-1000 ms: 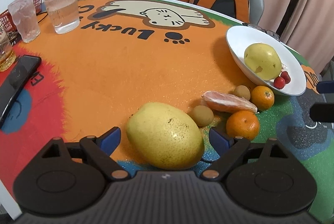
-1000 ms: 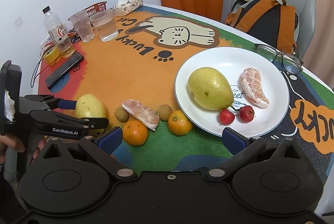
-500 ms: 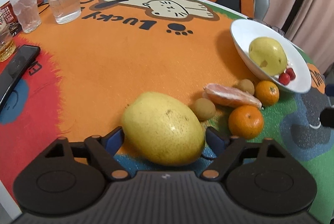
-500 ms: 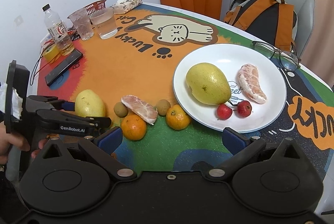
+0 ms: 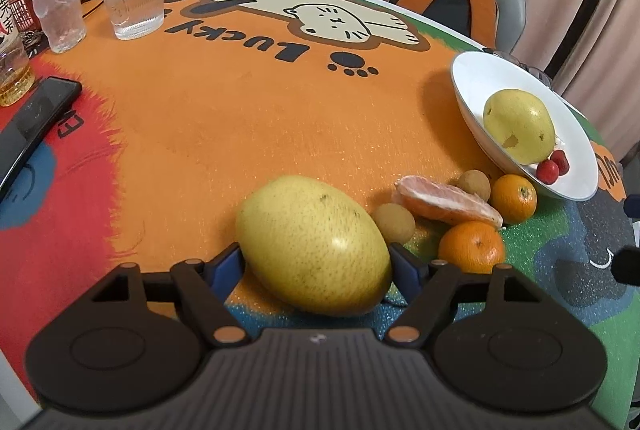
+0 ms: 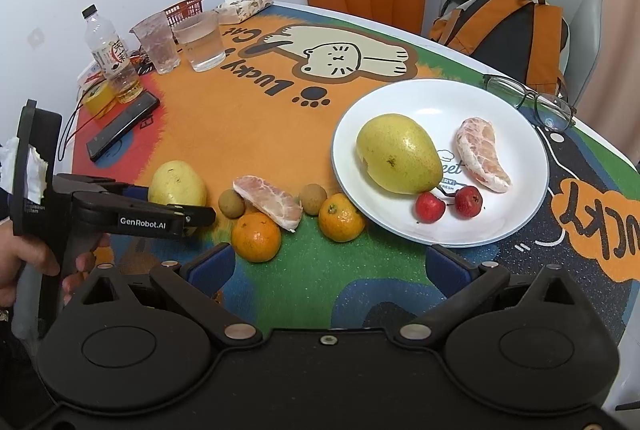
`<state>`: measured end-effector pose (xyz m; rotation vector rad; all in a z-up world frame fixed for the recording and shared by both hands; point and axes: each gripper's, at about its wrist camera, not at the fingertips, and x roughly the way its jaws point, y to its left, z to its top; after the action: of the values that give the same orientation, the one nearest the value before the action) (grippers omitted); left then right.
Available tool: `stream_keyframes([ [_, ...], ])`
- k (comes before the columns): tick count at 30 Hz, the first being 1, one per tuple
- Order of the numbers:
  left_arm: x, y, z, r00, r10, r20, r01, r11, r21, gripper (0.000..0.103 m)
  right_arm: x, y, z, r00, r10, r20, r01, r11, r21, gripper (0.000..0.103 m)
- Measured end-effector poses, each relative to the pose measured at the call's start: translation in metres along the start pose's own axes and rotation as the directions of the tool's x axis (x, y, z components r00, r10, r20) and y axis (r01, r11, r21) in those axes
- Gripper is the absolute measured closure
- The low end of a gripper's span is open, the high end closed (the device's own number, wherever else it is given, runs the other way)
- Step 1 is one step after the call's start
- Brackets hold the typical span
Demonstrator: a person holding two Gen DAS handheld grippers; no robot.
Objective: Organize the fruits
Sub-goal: 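Close the left gripper around the large yellow pomelo, then grasp a mandarin orange with the right gripper while the left gripper holds the pomelo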
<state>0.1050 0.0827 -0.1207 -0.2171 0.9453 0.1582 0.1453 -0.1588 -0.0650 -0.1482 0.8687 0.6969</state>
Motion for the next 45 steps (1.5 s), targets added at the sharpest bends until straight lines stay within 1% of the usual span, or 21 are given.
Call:
stream_keyframes([
  [2, 0.001, 0.001, 0.002, 1.0, 0.008, -0.001, -0.008, 1.0, -0.003, 0.027, 0.0, 0.0, 0.0, 1.0, 0.001, -0.002, -0.001, 1.0, 0.005, 0.0],
  [8, 0.004, 0.002, 0.004, 1.0, 0.001, -0.015, -0.001, 1.0, -0.021, 0.028, 0.0, 0.0, 0.0, 1.0, 0.002, 0.0, -0.002, 1.0, 0.006, 0.0],
  [12, 0.003, 0.003, 0.004, 1.0, 0.0, -0.009, -0.001, 0.999, -0.036, 0.029, 0.001, 0.0, -0.001, 1.0, 0.003, -0.001, -0.003, 1.0, 0.004, 0.0],
  [26, -0.002, 0.003, -0.004, 1.0, -0.027, 0.007, 0.027, 1.0, 0.001, 0.03, 0.003, 0.005, 0.0, 1.0, 0.027, -0.005, -0.027, 0.999, -0.021, 0.0],
  [30, -0.007, 0.002, -0.008, 0.999, -0.035, 0.009, 0.035, 0.999, 0.02, 0.03, 0.008, 0.009, -0.002, 0.999, 0.034, -0.012, -0.034, 0.999, -0.037, 0.0],
  [39, -0.024, 0.002, -0.015, 0.998, -0.057, 0.018, 0.056, 0.998, 0.031, 0.03, 0.023, 0.022, -0.003, 0.998, 0.052, -0.027, -0.054, 0.996, -0.072, 0.0],
  [42, -0.03, 0.004, -0.016, 0.998, -0.063, 0.022, 0.062, 0.998, 0.033, 0.03, 0.029, 0.025, -0.002, 0.997, 0.064, -0.034, -0.067, 0.995, -0.073, 0.002],
  [45, -0.035, 0.004, -0.019, 0.998, -0.064, 0.018, 0.063, 0.997, 0.053, 0.03, 0.035, 0.028, 0.001, 0.995, 0.093, -0.048, -0.096, 0.994, -0.059, 0.006],
])
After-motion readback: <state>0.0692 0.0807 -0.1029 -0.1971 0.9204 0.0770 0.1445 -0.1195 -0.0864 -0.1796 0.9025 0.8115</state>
